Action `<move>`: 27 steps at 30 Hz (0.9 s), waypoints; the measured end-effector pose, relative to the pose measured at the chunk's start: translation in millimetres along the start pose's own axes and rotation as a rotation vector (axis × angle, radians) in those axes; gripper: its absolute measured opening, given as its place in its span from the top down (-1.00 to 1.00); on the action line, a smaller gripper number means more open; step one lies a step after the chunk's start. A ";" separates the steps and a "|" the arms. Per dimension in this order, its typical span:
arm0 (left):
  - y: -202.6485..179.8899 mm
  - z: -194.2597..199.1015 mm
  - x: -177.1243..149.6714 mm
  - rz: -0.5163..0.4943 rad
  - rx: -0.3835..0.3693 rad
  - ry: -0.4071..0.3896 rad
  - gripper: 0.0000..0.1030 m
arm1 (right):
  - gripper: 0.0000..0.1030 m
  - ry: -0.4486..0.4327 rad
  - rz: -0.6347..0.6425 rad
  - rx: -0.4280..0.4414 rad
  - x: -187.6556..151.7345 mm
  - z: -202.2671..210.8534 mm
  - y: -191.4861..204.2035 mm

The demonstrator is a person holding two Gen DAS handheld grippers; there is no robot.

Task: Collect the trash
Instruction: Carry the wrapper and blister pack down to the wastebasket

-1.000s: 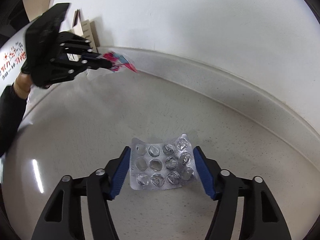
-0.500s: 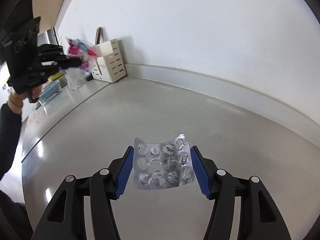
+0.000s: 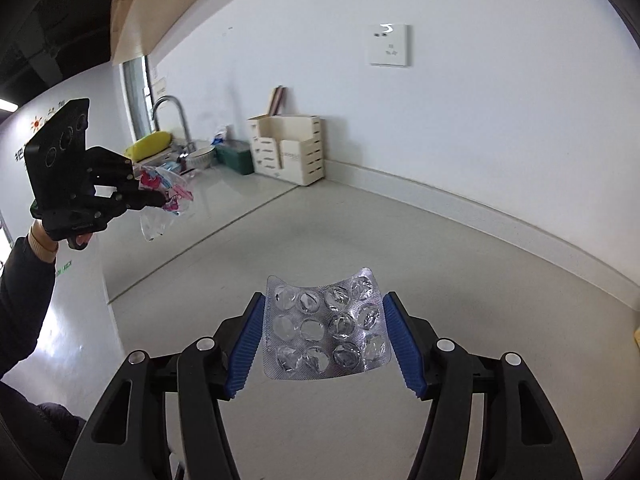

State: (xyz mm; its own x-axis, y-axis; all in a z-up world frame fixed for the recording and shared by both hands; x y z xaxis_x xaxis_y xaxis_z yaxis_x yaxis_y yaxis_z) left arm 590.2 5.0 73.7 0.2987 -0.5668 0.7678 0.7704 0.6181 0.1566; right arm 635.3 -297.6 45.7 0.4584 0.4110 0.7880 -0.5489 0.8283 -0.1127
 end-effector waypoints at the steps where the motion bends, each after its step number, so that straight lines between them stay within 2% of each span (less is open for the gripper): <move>1: -13.0 7.7 -6.5 0.004 -0.002 -0.013 0.93 | -0.22 -0.006 0.012 0.002 -4.3 8.3 12.1; 10: -91.5 33.3 -48.3 0.037 -0.013 -0.017 0.93 | -0.22 -0.024 0.050 0.053 -47.5 66.8 94.7; 16: -117.3 39.3 -79.1 0.108 -0.048 -0.052 0.93 | -0.22 -0.014 0.061 0.078 -85.6 84.5 125.8; 27: -180.5 -6.2 -156.7 0.224 -0.152 0.016 0.93 | -0.24 0.037 0.027 0.132 -166.7 102.3 157.2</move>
State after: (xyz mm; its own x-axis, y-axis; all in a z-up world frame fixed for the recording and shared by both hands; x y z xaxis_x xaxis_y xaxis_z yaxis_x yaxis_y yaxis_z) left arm 407.8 -21.1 -78.7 0.4791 -0.4341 0.7629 0.7594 0.6409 -0.1122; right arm 401.1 -274.9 -41.5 0.4662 0.4479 0.7629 -0.6477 0.7602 -0.0505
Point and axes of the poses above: each gripper's, at about its wrist camera, not at the fingertips, and z roughly against the way its jaws point, y to its left, x to its top, the point moved 2 cm from there along -z, roughly the way its jaws point, and after that the axes turned 15 degrees about -x, right-handed, at the moved point
